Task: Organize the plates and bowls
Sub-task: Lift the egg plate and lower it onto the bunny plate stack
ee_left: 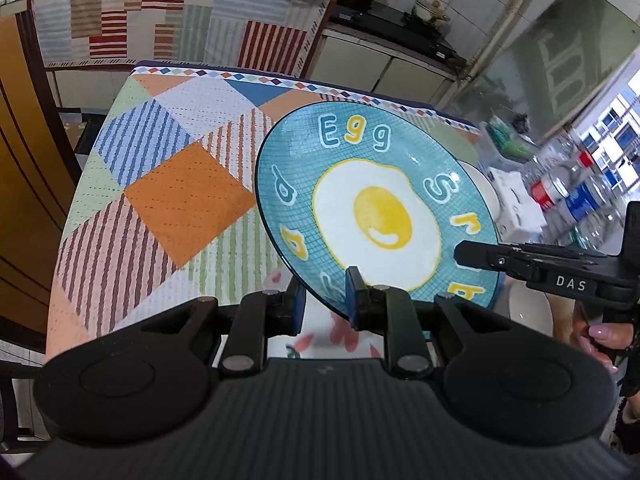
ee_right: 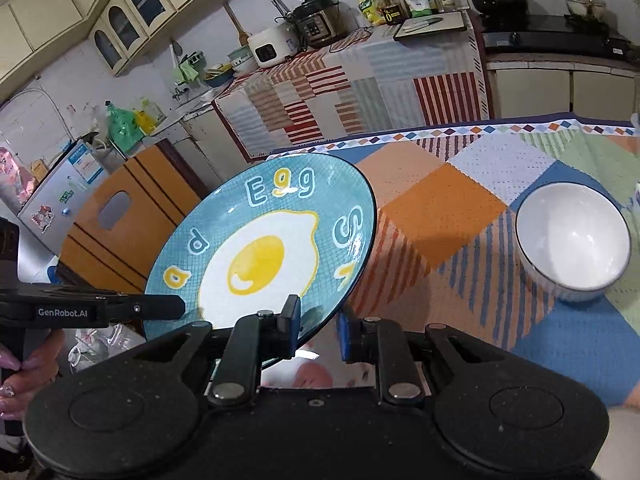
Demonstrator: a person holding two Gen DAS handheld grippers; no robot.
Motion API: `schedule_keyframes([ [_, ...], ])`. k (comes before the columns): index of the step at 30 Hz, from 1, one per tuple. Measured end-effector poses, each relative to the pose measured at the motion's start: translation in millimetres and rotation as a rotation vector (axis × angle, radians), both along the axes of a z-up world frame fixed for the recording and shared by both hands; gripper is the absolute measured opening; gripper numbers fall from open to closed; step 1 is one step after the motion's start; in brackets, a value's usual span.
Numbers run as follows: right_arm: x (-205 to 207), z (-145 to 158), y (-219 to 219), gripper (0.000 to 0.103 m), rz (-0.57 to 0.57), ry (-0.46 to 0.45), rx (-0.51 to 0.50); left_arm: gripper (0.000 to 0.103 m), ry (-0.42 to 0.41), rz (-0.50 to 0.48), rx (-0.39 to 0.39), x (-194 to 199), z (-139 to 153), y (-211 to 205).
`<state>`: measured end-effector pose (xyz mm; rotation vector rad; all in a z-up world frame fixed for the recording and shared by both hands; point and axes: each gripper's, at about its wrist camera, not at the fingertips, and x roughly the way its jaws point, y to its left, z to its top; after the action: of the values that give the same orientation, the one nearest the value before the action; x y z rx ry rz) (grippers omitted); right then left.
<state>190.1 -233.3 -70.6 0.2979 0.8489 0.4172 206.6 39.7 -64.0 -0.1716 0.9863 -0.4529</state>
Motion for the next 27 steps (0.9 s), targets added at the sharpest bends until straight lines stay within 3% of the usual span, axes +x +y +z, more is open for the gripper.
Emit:
schedule_keyframes([
  [12, -49.4, -0.2, 3.2, 0.025, 0.020, 0.021, -0.007, 0.018, 0.041, 0.000, -0.004, -48.7, -3.4, 5.2],
  [27, -63.1, -36.0, 8.3, 0.026, 0.049, 0.098, -0.038, 0.018, 0.108, -0.018, -0.013, -60.2, -47.7, 6.3],
])
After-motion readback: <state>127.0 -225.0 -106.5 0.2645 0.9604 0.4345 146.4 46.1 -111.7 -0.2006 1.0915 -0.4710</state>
